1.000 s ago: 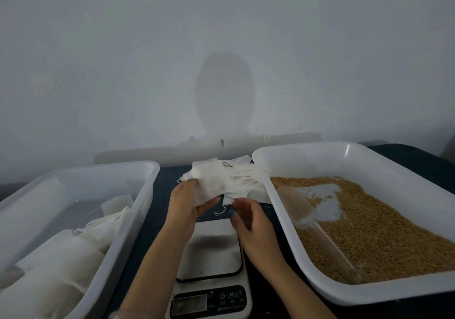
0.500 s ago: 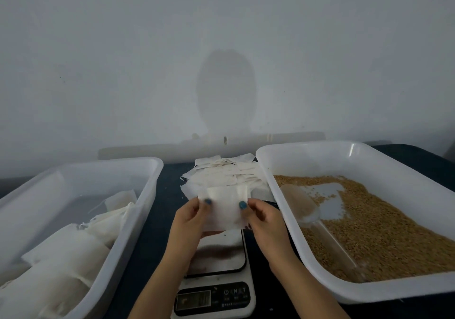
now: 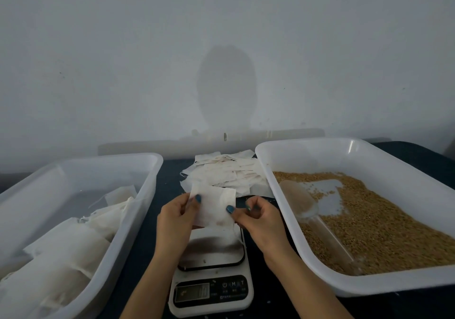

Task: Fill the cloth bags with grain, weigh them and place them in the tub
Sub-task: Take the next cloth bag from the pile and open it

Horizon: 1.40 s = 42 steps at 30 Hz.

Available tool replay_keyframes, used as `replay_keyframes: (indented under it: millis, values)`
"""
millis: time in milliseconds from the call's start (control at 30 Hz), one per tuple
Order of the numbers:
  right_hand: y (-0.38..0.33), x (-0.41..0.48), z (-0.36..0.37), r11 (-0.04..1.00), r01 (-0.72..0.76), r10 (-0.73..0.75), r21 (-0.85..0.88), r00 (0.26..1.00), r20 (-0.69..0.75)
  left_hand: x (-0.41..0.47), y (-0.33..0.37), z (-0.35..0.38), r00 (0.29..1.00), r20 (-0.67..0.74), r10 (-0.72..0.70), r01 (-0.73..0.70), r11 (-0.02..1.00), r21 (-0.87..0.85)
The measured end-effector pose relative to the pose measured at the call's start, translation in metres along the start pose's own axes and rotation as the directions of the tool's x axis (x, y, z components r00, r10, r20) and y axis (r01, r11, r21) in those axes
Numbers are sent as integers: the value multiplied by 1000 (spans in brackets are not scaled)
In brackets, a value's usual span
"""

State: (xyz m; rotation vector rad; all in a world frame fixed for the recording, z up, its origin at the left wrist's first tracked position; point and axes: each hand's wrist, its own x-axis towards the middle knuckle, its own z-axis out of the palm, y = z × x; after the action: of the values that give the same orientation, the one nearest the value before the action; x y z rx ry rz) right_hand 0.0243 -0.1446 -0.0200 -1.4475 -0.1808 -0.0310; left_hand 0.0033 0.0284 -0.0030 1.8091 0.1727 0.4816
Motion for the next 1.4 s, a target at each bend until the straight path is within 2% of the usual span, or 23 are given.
replay_keyframes:
  millis: [67,200,333,433,667,900,1100,1400]
  values:
    - [1,-1,2,999,47,-47,-2,999,3,0,-1,1,1000,7,0,0,1000,5]
    - [-1,-4,5,976,181,-184,-124,983,-12,-2,0,2,1000,5,-9,10,999,-37]
    - [-4,-9,7,905,336,-357,-262,933,-38,-4,2,3,999,14,-37,38,993,-109]
    - [-4,-11,7,865,392,-413,-313,911,-1,-5,4,3,998,33,-47,51,989,-139]
    - [-5,-12,8,919,294,-318,-263,947,-53,-4,4,3,1000,5,-1,1,996,-90]
    - [-6,-13,6,921,302,-324,-246,944,-57,-4,4,4,998,-51,42,-45,997,-60]
    - [-6,-10,5,965,235,-245,-116,966,-82,-5,5,4,991,-96,89,-93,995,-29]
    - [-7,-9,7,978,208,-209,-28,978,-27,-9,9,4,980,-119,159,-157,987,26]
